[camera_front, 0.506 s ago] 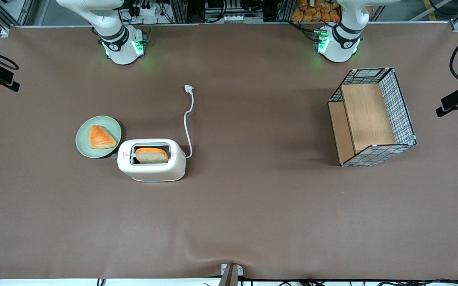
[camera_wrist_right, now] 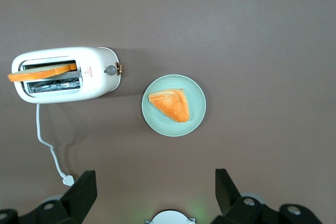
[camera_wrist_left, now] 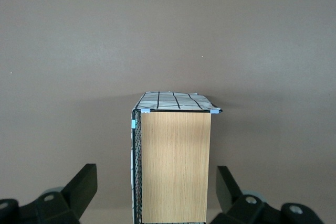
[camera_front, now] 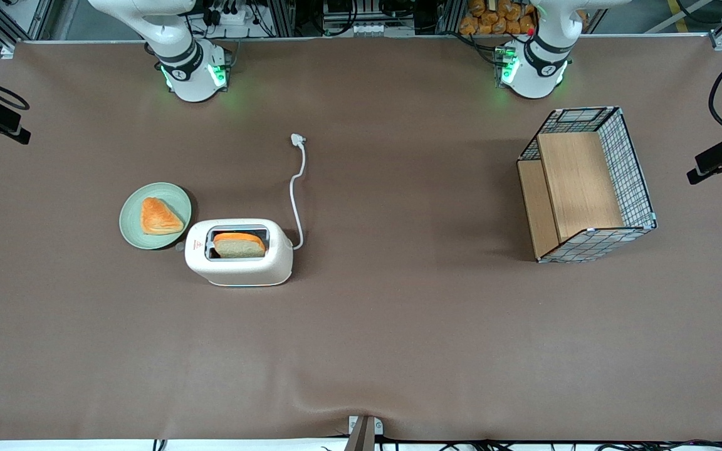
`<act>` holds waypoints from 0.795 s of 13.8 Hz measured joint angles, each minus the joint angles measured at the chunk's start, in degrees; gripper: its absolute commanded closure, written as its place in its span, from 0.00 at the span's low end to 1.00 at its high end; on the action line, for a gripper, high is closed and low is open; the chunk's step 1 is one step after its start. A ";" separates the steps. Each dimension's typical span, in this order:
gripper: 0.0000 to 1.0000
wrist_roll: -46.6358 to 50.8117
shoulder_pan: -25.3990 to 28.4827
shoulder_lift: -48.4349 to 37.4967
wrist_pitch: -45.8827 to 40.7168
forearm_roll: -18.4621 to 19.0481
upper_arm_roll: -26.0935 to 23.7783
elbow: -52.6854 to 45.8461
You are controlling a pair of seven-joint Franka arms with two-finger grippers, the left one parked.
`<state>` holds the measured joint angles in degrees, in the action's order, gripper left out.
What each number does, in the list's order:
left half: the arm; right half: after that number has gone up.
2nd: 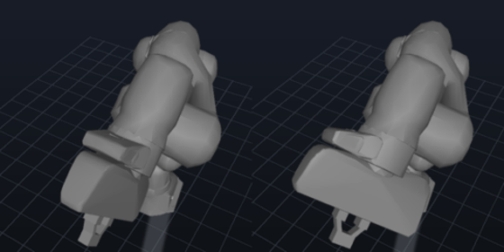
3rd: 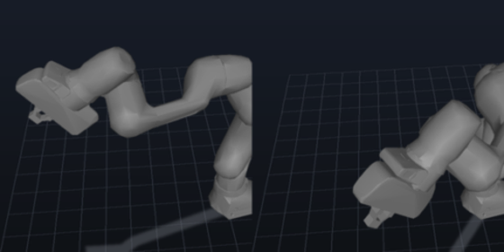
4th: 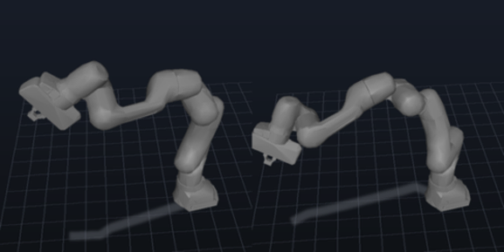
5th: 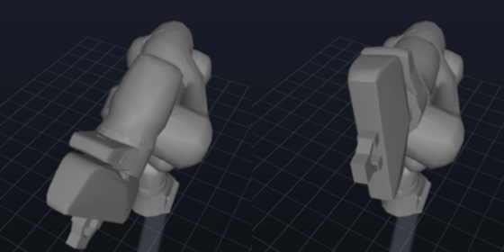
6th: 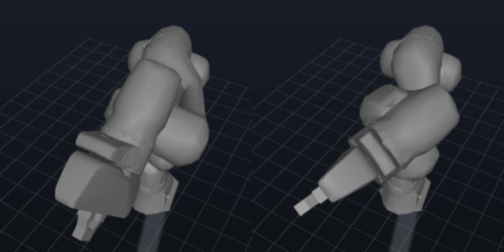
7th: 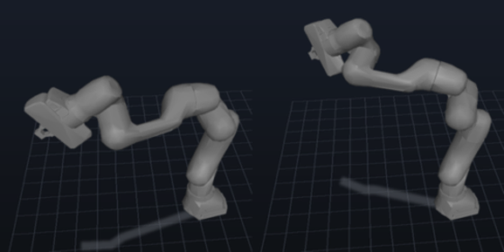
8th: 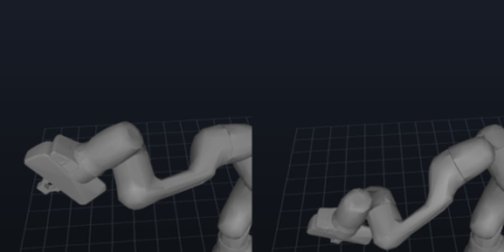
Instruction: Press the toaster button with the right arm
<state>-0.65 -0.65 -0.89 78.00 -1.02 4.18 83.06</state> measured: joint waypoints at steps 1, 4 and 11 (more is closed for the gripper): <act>0.00 0.00 -0.01 0.00 0.00 0.00 0.05 -0.01; 0.00 0.00 -0.01 0.04 -0.90 -0.24 0.04 0.16; 0.00 0.00 0.01 0.80 1.32 -6.18 0.01 7.04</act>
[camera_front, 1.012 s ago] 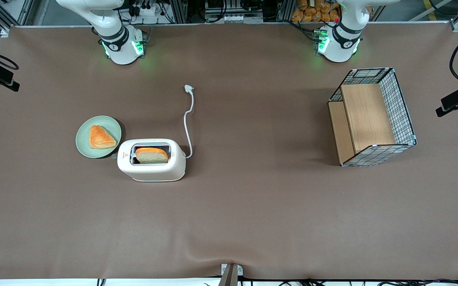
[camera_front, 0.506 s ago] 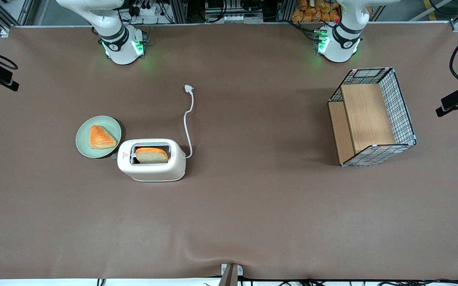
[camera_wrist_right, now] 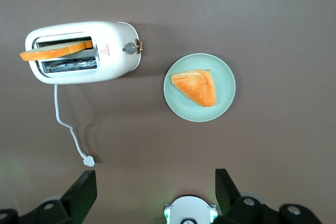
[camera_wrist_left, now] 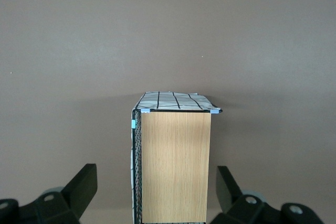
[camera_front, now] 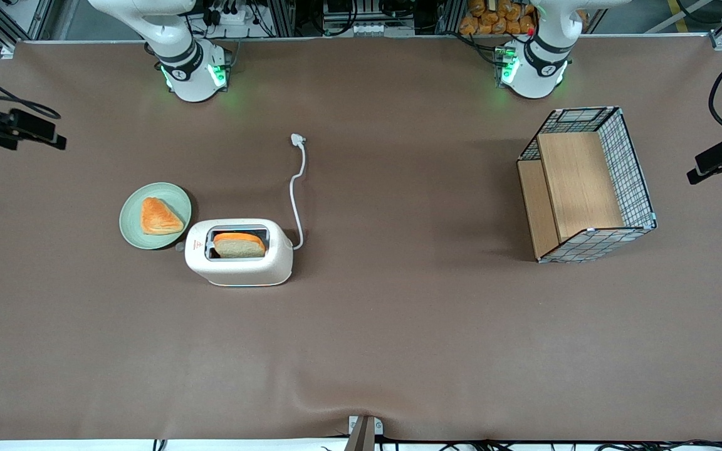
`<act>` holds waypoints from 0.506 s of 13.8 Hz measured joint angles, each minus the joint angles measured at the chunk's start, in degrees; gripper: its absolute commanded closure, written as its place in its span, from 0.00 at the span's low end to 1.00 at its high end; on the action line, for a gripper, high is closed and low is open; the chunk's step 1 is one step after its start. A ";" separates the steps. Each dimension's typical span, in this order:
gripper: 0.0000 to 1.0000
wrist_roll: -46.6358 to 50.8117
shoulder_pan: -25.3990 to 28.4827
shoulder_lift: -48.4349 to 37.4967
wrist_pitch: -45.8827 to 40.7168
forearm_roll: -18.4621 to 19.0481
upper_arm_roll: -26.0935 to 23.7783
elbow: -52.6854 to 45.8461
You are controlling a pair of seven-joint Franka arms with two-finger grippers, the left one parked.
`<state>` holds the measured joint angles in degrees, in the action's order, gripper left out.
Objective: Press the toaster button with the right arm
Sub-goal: 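Move the right gripper toward the white toaster's side lever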
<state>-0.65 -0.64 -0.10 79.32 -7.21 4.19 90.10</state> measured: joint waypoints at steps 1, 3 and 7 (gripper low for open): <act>0.00 0.00 0.00 0.11 1.41 -0.70 0.00 1.54; 0.00 0.00 0.01 0.33 4.92 -2.26 -0.01 5.19; 0.00 0.00 0.63 0.77 11.17 -4.41 -0.30 11.66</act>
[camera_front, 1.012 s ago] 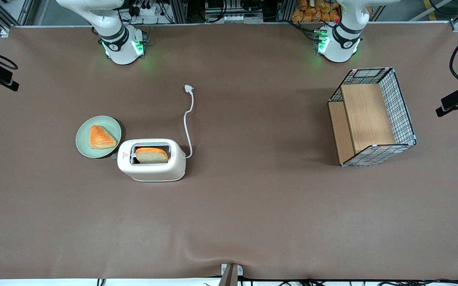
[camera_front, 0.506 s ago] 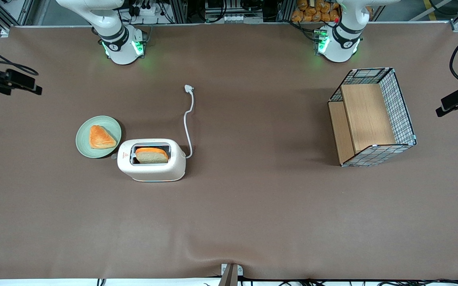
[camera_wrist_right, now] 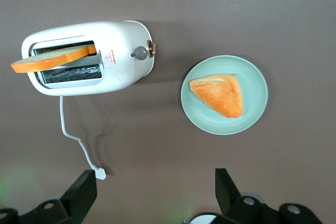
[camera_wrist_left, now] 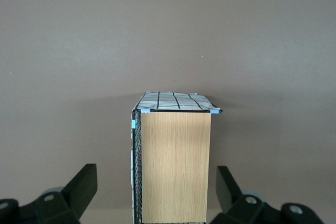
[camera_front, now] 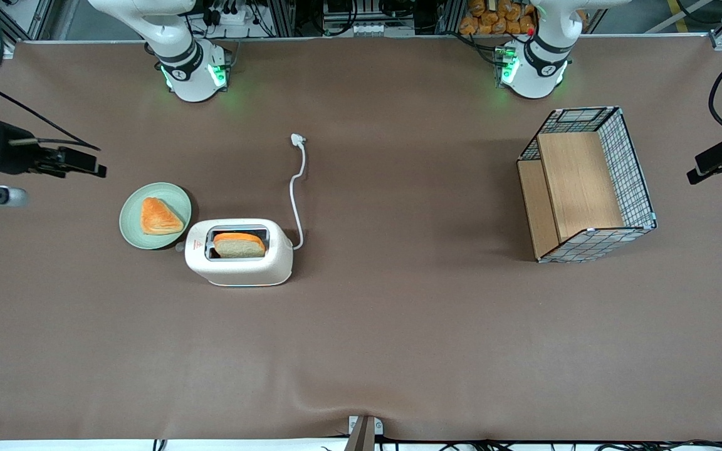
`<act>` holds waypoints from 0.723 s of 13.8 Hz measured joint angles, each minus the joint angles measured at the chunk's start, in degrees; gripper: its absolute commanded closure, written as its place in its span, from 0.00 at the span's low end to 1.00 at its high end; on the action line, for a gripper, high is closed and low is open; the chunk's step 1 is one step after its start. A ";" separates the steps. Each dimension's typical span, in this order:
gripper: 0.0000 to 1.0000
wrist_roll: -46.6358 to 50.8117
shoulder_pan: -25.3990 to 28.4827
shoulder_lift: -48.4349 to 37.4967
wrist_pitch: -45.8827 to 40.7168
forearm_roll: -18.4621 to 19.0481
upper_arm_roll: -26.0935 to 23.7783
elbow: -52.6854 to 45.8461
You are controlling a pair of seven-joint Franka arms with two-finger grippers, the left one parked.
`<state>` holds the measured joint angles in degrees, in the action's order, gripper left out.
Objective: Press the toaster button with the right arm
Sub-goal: 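Move the right gripper toward the white toaster's side lever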
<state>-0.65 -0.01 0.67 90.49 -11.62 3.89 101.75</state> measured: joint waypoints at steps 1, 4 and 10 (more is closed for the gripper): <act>0.00 0.02 0.54 0.23 1.51 -0.21 -0.19 1.31; 0.00 0.15 2.39 2.23 4.23 -1.68 -0.39 3.49; 1.00 0.15 2.61 7.57 7.28 -4.09 -0.37 3.90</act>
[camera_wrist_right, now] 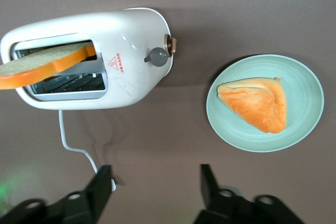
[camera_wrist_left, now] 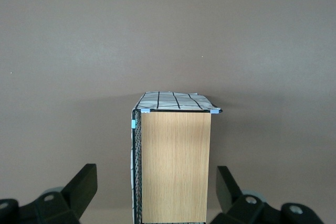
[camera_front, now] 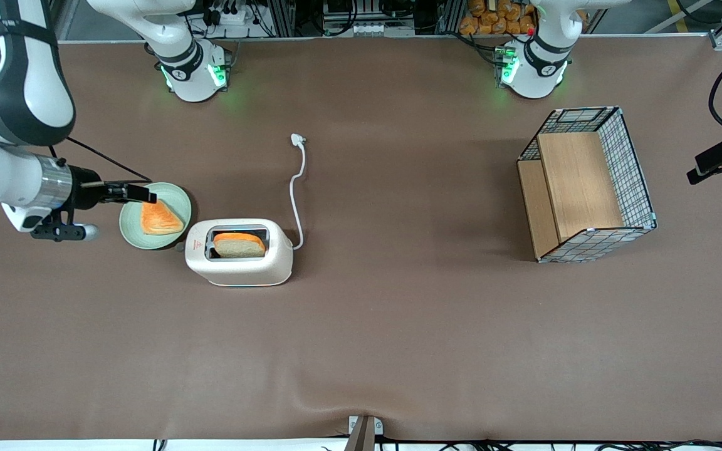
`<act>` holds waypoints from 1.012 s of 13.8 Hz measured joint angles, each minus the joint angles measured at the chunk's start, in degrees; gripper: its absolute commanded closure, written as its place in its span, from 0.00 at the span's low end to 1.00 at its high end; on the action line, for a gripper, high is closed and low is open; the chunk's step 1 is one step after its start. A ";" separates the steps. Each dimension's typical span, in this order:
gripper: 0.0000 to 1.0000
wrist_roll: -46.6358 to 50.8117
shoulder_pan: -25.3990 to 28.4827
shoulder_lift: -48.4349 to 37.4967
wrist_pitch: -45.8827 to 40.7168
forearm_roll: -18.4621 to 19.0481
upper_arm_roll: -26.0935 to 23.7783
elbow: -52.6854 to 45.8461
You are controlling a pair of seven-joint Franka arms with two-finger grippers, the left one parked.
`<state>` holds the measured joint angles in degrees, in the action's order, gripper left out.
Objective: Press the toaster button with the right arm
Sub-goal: 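Move the right gripper toward the white toaster's side lever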
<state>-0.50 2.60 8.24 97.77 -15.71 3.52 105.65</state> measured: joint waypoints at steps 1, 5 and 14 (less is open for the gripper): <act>1.00 0.00 0.09 0.66 0.56 -0.10 -0.01 0.01; 1.00 -0.03 1.18 3.29 4.67 -0.99 -0.06 0.03; 1.00 -0.06 2.71 7.13 9.26 -3.29 -0.01 0.04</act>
<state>-0.57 5.31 15.37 107.03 -19.00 3.51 105.69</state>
